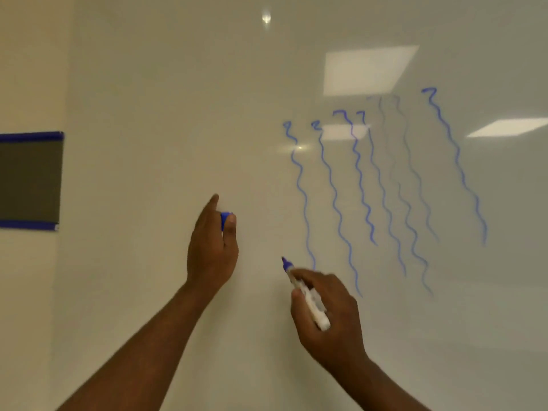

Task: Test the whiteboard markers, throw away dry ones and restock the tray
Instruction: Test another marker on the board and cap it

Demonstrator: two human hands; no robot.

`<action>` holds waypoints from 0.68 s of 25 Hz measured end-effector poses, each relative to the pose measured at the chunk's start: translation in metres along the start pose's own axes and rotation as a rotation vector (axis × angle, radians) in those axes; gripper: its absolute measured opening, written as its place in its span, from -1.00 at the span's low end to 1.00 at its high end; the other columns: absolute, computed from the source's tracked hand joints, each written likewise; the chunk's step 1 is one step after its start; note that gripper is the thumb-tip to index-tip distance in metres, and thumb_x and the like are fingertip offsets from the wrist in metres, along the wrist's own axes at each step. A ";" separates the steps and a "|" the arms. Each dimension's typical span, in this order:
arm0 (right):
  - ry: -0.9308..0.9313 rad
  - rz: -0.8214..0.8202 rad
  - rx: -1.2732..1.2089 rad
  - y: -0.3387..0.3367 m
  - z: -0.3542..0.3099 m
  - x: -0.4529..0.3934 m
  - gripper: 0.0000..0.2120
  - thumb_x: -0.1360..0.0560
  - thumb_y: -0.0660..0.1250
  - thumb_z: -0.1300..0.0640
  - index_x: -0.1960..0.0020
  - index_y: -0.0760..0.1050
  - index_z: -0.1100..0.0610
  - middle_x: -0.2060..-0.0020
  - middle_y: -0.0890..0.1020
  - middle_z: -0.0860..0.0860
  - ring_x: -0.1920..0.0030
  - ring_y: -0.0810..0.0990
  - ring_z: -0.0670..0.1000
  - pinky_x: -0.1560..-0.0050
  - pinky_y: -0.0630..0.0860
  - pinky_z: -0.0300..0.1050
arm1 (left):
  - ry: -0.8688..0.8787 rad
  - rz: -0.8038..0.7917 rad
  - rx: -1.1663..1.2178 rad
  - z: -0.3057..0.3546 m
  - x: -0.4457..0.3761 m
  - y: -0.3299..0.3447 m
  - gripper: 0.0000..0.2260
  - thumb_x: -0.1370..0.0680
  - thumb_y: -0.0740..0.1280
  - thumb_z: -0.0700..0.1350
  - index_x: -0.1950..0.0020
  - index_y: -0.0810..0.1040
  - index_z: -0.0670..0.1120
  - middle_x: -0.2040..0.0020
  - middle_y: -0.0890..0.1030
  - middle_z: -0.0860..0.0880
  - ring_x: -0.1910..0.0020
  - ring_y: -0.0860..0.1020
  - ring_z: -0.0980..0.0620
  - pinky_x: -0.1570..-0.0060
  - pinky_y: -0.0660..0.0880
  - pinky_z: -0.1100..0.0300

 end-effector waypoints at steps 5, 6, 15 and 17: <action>-0.083 0.056 0.113 0.027 -0.034 -0.115 -0.80 -0.45 0.28 -0.07 -0.06 0.45 -0.09 0.23 0.58 -0.05 0.21 0.55 -0.01 0.24 0.49 -0.06 | -0.026 -0.115 -0.128 -0.001 -0.072 -0.013 -0.50 -0.66 0.09 0.05 -0.57 0.12 -0.10 -0.55 0.21 -0.04 -0.53 0.14 0.04 -0.46 0.11 0.16; -0.094 0.062 0.127 0.031 -0.039 -0.134 -0.81 -0.47 0.30 -0.05 -0.07 0.47 -0.09 0.25 0.57 -0.07 0.22 0.55 -0.02 0.26 0.47 -0.10 | -0.023 -0.138 -0.137 -0.001 -0.079 -0.014 -0.50 -0.66 0.09 0.04 -0.57 0.11 -0.10 -0.56 0.19 -0.04 -0.54 0.10 0.05 -0.45 0.07 0.18; -0.127 -0.046 0.379 0.064 -0.056 -0.213 -0.73 -0.59 0.17 -0.08 -0.24 0.46 -0.05 0.21 0.57 -0.07 0.24 0.50 -0.02 0.21 0.46 -0.11 | -0.052 -0.167 -0.123 -0.013 -0.088 -0.012 -0.48 -0.66 0.10 0.06 -0.58 0.03 0.00 -0.57 0.12 -0.10 -0.55 0.12 -0.03 -0.51 0.09 0.05; -0.097 -0.009 0.390 0.064 -0.056 -0.216 -0.74 -0.59 0.17 -0.08 -0.21 0.47 -0.04 0.24 0.55 -0.07 0.26 0.49 -0.02 0.24 0.42 -0.12 | -0.044 -0.164 -0.123 -0.015 -0.088 -0.012 -0.48 -0.65 0.11 0.06 -0.58 0.04 0.01 -0.57 0.12 -0.09 -0.54 0.12 -0.02 -0.51 0.09 0.06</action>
Point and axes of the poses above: each hand's wrist, its own x-axis away from the middle knuckle, its own y-axis out of the palm, z = x × y, the point moved 2 cm from there along -x, towards the middle knuckle
